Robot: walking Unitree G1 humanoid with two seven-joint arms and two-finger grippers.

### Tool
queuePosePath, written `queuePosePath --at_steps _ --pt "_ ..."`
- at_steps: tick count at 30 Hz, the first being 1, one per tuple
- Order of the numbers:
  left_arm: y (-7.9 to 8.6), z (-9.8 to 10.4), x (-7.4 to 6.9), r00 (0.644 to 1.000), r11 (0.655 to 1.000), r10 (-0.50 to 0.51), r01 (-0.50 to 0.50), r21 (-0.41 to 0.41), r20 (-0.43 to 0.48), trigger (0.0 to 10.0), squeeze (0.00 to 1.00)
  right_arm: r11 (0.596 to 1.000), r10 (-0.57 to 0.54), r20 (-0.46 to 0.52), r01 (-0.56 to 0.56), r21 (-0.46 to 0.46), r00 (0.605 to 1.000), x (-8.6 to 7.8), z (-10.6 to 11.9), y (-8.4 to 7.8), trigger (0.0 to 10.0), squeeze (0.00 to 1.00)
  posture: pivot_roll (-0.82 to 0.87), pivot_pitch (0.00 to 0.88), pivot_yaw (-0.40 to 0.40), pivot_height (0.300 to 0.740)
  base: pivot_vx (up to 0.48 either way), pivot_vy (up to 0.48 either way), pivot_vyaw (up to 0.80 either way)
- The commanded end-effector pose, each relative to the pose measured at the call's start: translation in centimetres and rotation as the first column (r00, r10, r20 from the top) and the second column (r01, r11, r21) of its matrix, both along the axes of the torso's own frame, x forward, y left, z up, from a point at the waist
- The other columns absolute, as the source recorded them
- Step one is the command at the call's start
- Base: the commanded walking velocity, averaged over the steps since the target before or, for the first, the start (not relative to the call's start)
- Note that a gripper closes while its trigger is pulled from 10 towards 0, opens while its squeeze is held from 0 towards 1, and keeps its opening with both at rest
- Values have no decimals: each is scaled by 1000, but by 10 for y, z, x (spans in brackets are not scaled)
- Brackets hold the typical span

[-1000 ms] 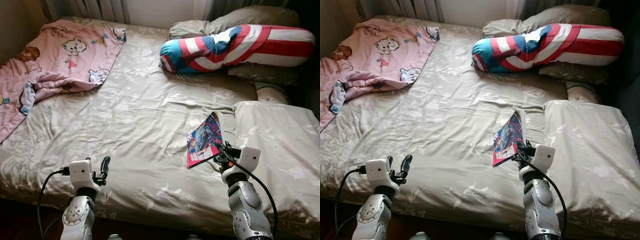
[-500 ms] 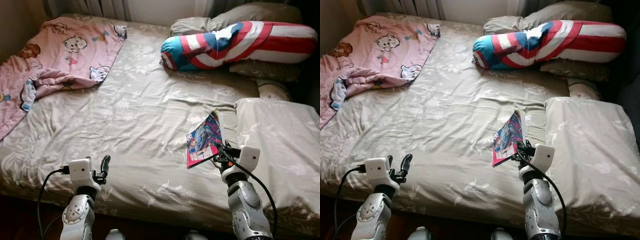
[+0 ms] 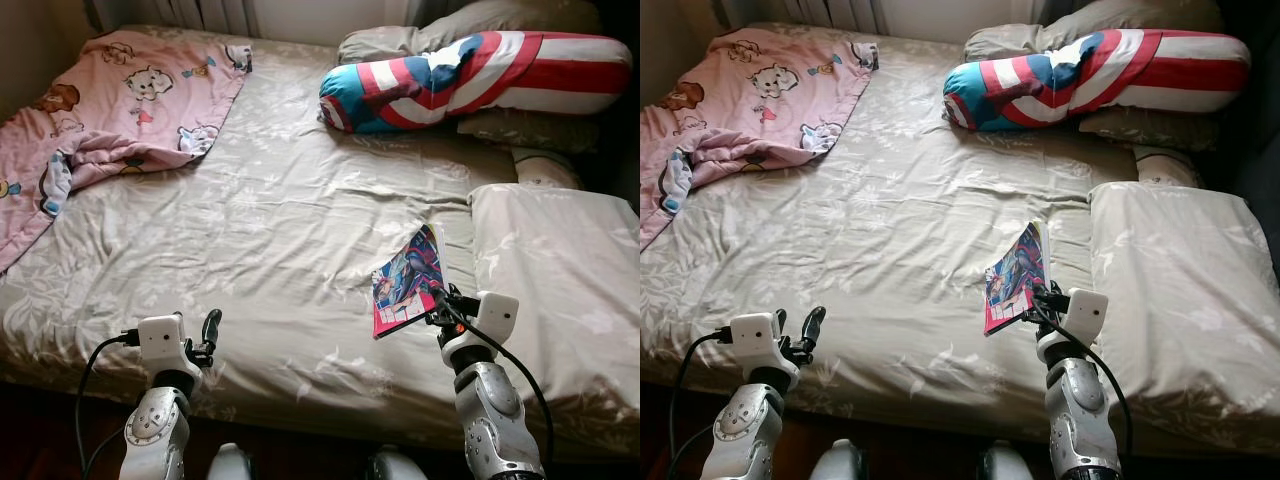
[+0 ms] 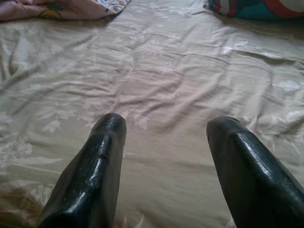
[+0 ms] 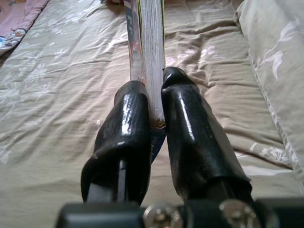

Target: Clean up the room

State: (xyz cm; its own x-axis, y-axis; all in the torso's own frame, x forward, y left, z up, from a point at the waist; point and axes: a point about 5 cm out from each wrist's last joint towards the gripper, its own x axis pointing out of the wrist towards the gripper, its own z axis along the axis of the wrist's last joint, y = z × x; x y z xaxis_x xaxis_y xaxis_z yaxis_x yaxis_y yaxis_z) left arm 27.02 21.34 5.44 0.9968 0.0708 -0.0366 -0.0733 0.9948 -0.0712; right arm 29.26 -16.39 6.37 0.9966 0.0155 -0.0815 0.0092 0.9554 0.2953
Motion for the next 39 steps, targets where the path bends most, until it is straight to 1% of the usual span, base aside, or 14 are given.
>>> queuePosePath --at_steps 1,17,20,23,30,33,34,35,36,38,39 --pt "2 -2 -4 1000 1000 10 -10 -6 -9 10000 0 1000 -14 24 14 -2 1000 3 4 -2 10000 0 56 212 -50 654 0 0 0" --pt "5 0 -4 1000 1000 7 -7 6 -10 10000 0 1000 7 23 -7 7 1000 15 6 1 10000 0 69 216 -37 654 0 0 0" --pt "6 1 -5 1000 1000 3 -3 9 -11 10000 0 1000 18 13 -18 -3 1000 17 5 3 10000 0 71 216 -34 641 0 0 0" --pt "5 1 -5 1000 1000 -2 2 13 -12 10000 0 1000 6 45 -6 11 999 17 7 2 10000 0 75 216 -29 636 0 0 0" --pt "4 1 -5 1000 1000 -14 14 25 -13 10000 0 1000 6 52 -6 11 999 20 8 2 10000 0 78 215 -26 636 0 0 0" --pt "4 2 -5 1000 999 -16 16 29 -14 10000 0 999 16 70 -19 44 997 24 13 4 10000 0 81 215 -23 636 0 0 0" --pt "4 2 -5 1000 999 -17 18 30 -14 10000 0 997 19 73 -24 73 997 26 14 4 10000 0 82 215 -23 636 0 0 0" --pt "5 3 -5 1000 999 -18 19 33 -13 10000 0 991 39 79 -49 127 996 29 16 7 10000 0 87 217 -19 636 0 0 0" --pt "5 3 -5 1000 999 -18 19 33 -13 10000 0 991 39 79 -49 127 996 29 16 7 10000 0 87 217 -19 636 0 0 0" --pt "6 4 -5 1000 999 -24 24 45 -14 10000 0 987 92 90 -103 126 992 34 19 11 10000 0 93 217 -16 636 0 0 0" --pt "6 4 -5 1000 999 -24 24 45 -14 10000 0 987 92 90 -103 126 992 34 19 11 10000 0 93 217 -16 636 0 0 0"
